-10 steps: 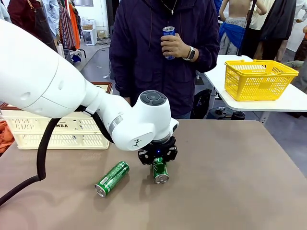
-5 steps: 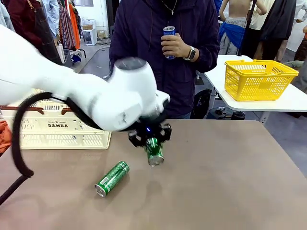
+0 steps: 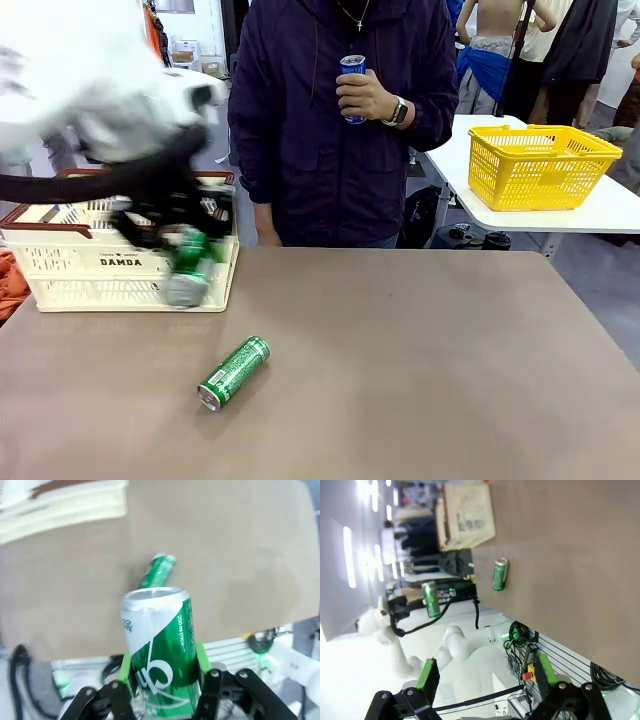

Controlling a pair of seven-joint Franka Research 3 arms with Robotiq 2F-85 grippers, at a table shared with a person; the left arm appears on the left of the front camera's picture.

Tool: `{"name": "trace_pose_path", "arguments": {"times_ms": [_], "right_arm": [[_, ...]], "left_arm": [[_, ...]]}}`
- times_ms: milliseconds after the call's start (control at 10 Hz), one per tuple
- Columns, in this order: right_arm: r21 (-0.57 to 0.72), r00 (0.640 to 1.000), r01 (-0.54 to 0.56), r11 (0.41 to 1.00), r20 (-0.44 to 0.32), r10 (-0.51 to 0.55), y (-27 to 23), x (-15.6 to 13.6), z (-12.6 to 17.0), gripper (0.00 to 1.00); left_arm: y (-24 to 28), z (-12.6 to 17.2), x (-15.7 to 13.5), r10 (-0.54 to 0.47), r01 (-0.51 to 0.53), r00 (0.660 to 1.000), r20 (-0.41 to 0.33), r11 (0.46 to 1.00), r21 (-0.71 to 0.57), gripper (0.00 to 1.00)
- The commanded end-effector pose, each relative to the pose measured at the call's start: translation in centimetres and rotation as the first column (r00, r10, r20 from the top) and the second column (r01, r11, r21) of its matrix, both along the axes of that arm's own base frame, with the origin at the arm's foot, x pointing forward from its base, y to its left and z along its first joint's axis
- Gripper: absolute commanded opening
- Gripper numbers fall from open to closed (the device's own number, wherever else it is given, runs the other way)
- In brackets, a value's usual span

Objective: Place the drinks into the Shopping basket.
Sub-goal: Pick up one drink and place it into the Shopping basket.

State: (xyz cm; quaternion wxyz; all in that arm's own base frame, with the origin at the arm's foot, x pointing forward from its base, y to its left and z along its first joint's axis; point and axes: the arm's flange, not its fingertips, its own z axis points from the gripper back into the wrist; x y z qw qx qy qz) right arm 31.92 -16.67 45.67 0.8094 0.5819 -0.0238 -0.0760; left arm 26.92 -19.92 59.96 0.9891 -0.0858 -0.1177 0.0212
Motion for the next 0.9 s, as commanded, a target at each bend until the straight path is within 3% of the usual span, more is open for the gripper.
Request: {"name": "trace_pose_path", "arguments": {"times_ms": [0,100,200,600,700,800], "right_arm": [[-0.007,1.0,-0.006,1.0,-0.012,0.006,0.0,-0.1,0.5,1.0],[-0.007,1.0,-0.006,1.0,-0.012,0.006,0.0,-0.1,0.5,1.0],[-0.007,1.0,-0.006,1.0,-0.012,0.006,0.0,-0.1,0.5,1.0],[-0.007,1.0,-0.006,1.0,-0.012,0.006,0.0,-0.1,0.5,1.0],[-0.007,1.0,-0.006,1.0,-0.012,0.006,0.0,-0.1,0.5,1.0],[-0.007,1.0,-0.006,1.0,-0.012,0.006,0.0,-0.1,0.5,1.0]], "left_arm": [[6.7,0.3,-1.9,0.014,-0.018,0.998,0.058,0.998,0.064,0.0],[8.7,-0.6,-2.2,0.117,-0.12,0.991,0.072,0.991,0.05,0.0],[4.0,1.0,-1.8,0.017,-0.017,1.0,0.014,0.999,0.028,0.0],[5.0,0.1,-2.4,0.035,-0.035,0.999,0.011,0.998,0.046,0.0],[7.0,1.7,0.8,0.066,-0.063,0.997,-0.044,0.996,0.071,0.0],[9.1,3.4,4.0,0.212,-0.206,0.974,-0.074,0.975,0.083,0.0]]}}
